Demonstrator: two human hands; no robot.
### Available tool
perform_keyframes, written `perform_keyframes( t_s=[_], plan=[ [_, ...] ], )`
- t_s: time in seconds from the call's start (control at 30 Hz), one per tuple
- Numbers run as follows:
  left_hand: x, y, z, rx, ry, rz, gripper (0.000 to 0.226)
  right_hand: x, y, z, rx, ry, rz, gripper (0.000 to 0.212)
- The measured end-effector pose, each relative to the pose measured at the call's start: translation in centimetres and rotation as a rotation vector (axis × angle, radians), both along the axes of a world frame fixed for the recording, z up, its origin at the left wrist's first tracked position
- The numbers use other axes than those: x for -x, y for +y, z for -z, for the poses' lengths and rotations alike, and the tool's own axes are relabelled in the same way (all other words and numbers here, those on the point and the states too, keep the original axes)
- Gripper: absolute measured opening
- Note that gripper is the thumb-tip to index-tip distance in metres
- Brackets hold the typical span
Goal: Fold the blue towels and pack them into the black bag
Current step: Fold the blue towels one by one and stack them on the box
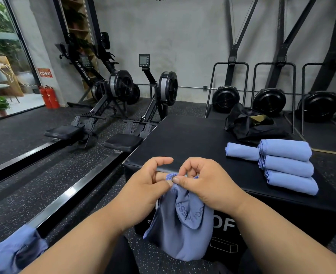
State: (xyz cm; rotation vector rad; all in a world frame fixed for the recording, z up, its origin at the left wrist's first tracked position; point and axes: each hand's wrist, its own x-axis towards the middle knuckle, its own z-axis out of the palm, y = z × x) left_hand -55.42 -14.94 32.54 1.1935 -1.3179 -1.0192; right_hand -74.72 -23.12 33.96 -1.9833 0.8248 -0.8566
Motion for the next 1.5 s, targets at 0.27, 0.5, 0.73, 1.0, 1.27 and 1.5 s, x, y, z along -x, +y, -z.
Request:
perform_keyframes(
  t_s=[0.27,0.5,0.73,1.0,1.27,1.5],
  plan=[
    [0.0,0.3,0.0,-0.001,-0.082,0.05,0.042,0.0,0.3,-0.2,0.049,0.038,-0.005,0.018],
    [-1.2,0.2,-0.4,0.031,-0.044,-0.075,0.036,0.4,0.0,0.2,-0.04,-0.063,0.037,0.014],
    [-8.2,-0.6,-1.3,0.051,0.039,-0.602,0.029,2.7,-1.9,0.8,-0.154,-0.286,0.166,0.011],
    [-7.6,-1.1,-1.1,-0.067,0.386,-0.775,0.042,2.9,-1.9,1.8,-0.182,-0.188,0.002,0.037],
    [-6.4,-1.0,-1.6,-0.058,0.542,-0.645,0.039,2.8,-1.6,3.4,-0.267,0.025,-0.133,0.048],
    [-6.8,-0.6,-2.8,-0.026,0.426,-0.612,0.042,2.8,-0.6,3.5,-0.341,0.351,-0.251,0.051]
  ],
)
